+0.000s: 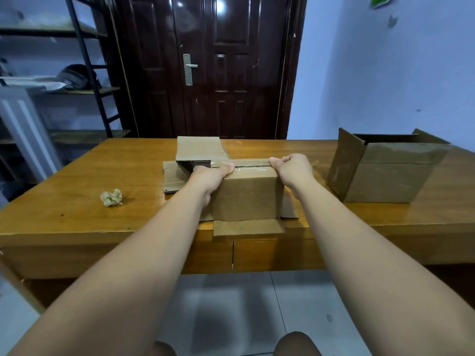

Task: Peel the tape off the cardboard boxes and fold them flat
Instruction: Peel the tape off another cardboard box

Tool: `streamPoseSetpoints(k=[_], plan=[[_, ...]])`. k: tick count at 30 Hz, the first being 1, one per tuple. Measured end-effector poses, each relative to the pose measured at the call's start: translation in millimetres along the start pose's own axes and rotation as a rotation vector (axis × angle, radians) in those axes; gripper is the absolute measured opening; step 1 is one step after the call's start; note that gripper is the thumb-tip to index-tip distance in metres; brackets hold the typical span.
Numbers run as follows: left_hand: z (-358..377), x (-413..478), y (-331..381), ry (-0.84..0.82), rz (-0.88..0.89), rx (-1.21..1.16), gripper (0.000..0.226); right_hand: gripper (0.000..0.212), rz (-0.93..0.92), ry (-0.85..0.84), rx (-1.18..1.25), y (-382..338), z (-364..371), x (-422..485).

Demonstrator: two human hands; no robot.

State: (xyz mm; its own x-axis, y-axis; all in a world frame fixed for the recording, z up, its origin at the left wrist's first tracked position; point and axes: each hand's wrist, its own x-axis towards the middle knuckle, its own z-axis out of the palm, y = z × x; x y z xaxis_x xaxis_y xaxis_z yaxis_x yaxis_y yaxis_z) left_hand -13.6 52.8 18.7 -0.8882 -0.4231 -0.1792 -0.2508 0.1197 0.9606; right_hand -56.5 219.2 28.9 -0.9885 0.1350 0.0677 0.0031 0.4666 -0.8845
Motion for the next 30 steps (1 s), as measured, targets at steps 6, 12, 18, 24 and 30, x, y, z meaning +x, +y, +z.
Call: streamPoseSetpoints(k=[6,12,18,24,30], plan=[[-2.7,3.5,-2.0,-0.074,-0.01,-0.117,0.074,0.038,-0.074,0.01,0.049,5.8,1.8,-2.2],[-3.8,4.9,-3.0,-0.082,-0.02,-0.131,0.066,0.031,-0.293,0.078,-0.629,-19.3,18.9,-7.3],[-4.1,10.7,-5.4,0.041,0.065,-0.075,0.076,0.036,-0.528,-0.236,-0.666,-44.4,44.8,-25.7],[-5.8,5.8,-15.8,0.041,0.036,-0.267,0.031,0.041,-0.571,-0.096,-0.734,-31.1,52.4,-29.7],[-11.5,15.8,-34.4,0.003,0.052,-0.343,0.024,0.035,-0.491,-0.121,-0.713,-38.7,59.5,-29.4]])
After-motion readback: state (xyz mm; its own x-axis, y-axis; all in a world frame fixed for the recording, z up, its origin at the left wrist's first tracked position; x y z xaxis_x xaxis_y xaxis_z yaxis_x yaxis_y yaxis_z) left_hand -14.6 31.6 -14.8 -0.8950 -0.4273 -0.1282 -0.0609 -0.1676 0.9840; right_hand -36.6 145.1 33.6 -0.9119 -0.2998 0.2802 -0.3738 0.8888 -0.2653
